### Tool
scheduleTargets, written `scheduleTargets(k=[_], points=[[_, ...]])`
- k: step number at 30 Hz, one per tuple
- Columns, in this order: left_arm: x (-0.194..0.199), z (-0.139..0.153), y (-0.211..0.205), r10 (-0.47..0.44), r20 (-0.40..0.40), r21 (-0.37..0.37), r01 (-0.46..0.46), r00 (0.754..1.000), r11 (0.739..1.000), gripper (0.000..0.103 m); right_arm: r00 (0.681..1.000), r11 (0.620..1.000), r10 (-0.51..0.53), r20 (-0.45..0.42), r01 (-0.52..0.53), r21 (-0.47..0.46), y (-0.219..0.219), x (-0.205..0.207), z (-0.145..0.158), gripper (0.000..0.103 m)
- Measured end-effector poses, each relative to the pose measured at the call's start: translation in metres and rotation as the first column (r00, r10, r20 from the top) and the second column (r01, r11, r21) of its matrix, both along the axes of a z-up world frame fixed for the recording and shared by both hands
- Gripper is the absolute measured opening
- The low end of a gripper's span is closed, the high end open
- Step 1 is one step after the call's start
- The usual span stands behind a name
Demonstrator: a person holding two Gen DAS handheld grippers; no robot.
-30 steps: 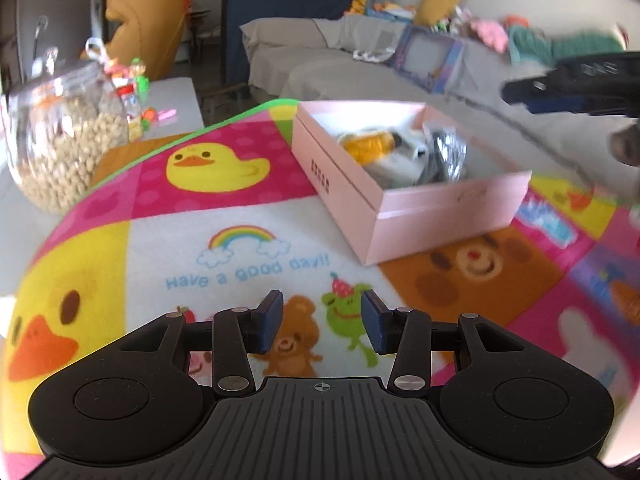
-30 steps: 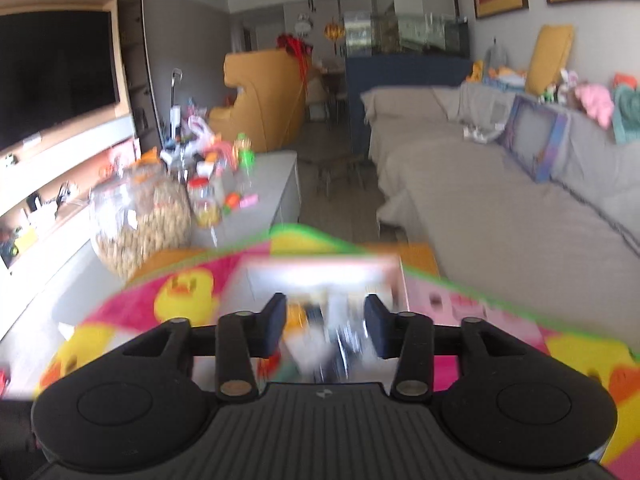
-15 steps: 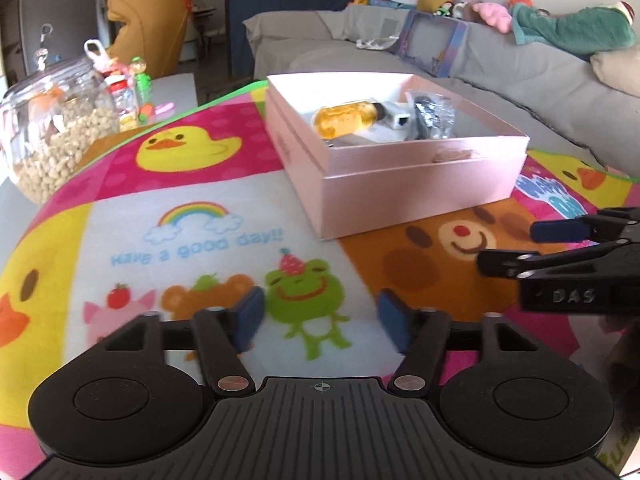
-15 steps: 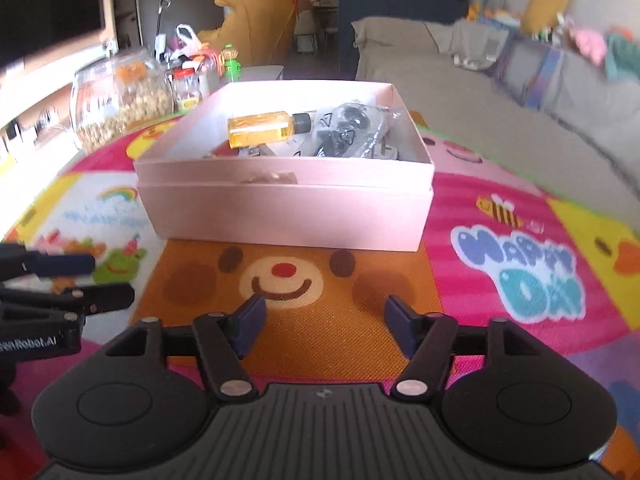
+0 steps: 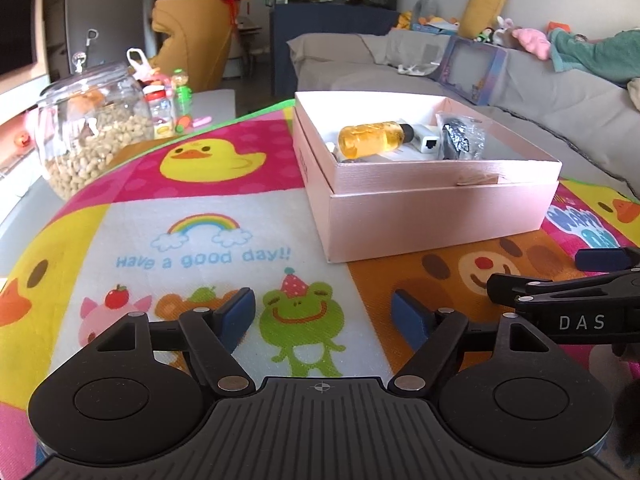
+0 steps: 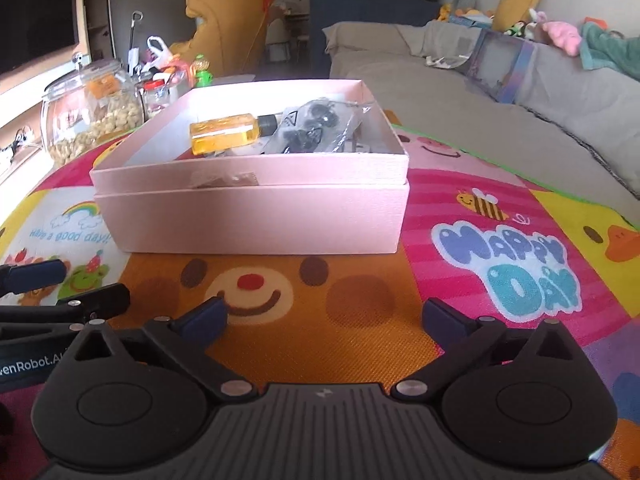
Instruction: Organize rigid objects
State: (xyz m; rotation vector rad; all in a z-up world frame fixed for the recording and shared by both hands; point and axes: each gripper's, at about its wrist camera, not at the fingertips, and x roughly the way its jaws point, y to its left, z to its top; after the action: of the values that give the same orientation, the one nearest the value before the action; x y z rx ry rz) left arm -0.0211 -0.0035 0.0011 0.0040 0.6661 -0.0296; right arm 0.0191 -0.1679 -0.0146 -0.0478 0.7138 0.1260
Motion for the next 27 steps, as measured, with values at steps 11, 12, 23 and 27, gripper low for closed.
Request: scheduleTargets(k=[11,12,23,27], points=[[0.0013,-0.0002,0.0013,0.012,0.002,-0.004,-0.012,1.000,1.000,0.081,0.999,0.999,-0.032,0.018,0.032,-0.005,0.0020,-0.0028,-0.0017,0.103],[0.0012,-0.0002,0.0012,0.013,0.003,-0.003,-0.013,1.000,1.000,0.081,0.999,0.999,-0.032,0.018,0.032,-0.004,0.0018,-0.0027,-0.0018,0.103],[0.0011,-0.0003,0.0013,0.013,0.002,-0.009,-0.013,1.000,1.000,0.082,0.999,0.999,-0.032,0.019,0.032,-0.004,0.0020,-0.0024,-0.0022,0.103],[0.0008,-0.0004,0.0015,0.013,0.003,-0.009,-0.013,1.000,1.000,0.082,0.999,0.999,-0.032,0.019,0.032,-0.004,0.0021,-0.0023,-0.0022,0.103]])
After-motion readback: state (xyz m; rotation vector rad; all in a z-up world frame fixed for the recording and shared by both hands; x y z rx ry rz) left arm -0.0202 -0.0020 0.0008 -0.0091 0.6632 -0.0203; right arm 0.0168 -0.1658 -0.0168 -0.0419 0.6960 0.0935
